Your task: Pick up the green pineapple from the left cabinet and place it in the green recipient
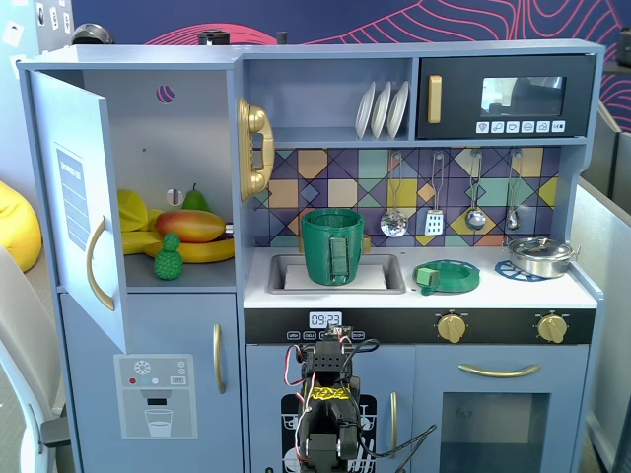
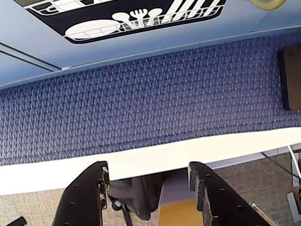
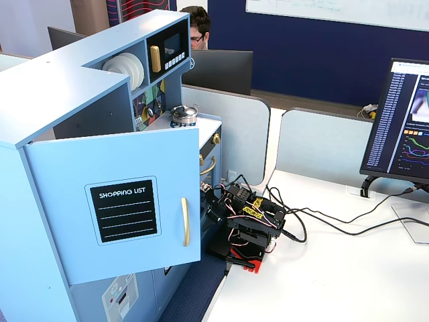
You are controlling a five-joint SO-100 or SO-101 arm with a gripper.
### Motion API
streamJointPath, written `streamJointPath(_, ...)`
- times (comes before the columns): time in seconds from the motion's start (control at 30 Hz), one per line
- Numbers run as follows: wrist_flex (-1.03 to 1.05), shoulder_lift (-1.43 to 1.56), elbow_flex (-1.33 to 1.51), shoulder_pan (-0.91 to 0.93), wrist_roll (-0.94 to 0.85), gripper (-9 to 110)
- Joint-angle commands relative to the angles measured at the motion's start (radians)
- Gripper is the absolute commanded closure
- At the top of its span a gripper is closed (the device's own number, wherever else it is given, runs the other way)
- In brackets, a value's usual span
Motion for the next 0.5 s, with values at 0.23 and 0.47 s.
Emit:
streamJointPath(0.23,0.160,-0.005,0.032,0.015,0.054,101)
streamJointPath(0.47,-0.087,-0.015,0.015,-0.293,0.149,101)
